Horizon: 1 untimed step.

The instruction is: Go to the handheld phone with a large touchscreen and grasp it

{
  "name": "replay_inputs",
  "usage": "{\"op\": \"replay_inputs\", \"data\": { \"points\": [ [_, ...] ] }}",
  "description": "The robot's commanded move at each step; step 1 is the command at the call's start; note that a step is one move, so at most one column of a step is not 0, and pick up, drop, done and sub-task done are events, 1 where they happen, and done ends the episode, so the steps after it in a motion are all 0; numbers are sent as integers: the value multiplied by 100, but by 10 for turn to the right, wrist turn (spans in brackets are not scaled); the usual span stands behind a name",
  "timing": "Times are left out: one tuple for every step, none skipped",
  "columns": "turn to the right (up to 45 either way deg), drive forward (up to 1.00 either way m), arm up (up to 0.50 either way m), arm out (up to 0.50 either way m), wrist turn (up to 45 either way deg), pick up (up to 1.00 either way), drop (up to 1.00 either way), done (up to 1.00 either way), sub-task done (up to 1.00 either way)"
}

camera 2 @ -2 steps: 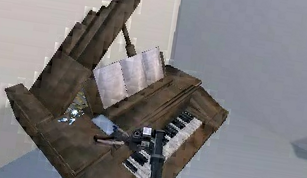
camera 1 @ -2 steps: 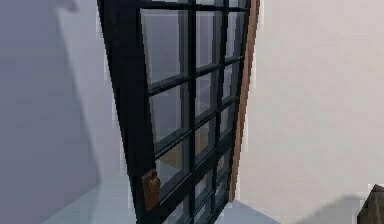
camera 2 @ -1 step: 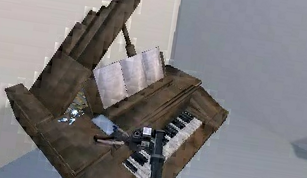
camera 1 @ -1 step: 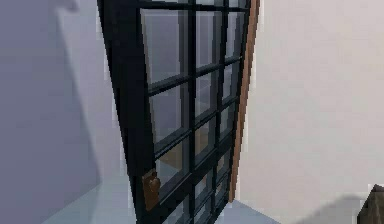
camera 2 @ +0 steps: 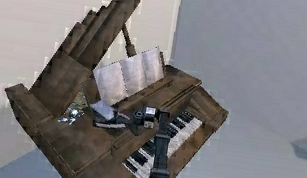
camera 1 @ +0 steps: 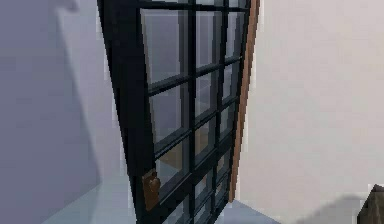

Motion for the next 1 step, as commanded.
{"op": "replay_inputs", "data": {
  "points": [
    [0, 0, 0, 0, 0, 0, 0, 100, 0]
  ]
}}
